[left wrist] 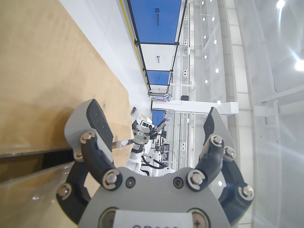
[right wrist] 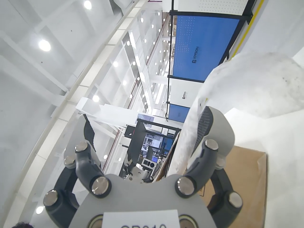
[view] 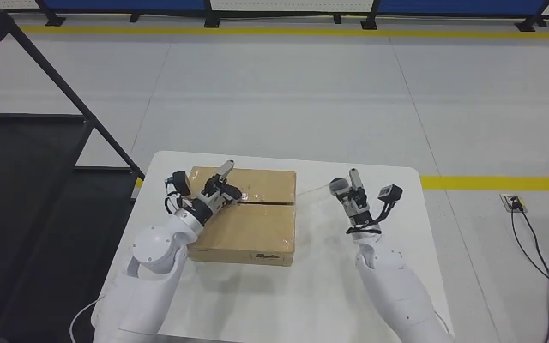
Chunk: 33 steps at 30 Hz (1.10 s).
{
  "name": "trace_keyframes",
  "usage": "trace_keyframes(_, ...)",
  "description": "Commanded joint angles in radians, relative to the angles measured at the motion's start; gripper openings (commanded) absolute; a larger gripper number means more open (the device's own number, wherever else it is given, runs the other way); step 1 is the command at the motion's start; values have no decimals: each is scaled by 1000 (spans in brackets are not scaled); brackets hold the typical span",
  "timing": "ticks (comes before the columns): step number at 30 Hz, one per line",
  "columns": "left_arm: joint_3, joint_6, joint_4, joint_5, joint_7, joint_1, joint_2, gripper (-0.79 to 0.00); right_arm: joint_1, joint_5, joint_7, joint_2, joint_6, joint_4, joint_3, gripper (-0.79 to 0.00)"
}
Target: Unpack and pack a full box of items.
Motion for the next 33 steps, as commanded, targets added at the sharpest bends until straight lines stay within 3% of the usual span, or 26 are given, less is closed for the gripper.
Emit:
trace_keyframes(1, 1, -3, 0, -2, 0, 0, -1, 0, -54, -70, -62, 10, 17, -101, 15, 0)
trace_keyframes(11, -17, -37, -38, -9, 15, 37, 1, 0, -372, -403, -342, 36, 310, -682, 76, 0)
trace_keyframes(15, -30, -59, -71, -17, 31, 67, 2, 0, -451, -473, -381, 35, 443, -844, 64, 0)
trace_keyframes(22, -84, -101, -146, -33, 38, 135, 9, 0, -452, -560, -399, 26, 699, -966, 12, 0)
trace_keyframes(33, -256, -148, -263, -69, 3, 297, 34, 0, -387, -646, -415, 7, 933, -1035, -74, 0)
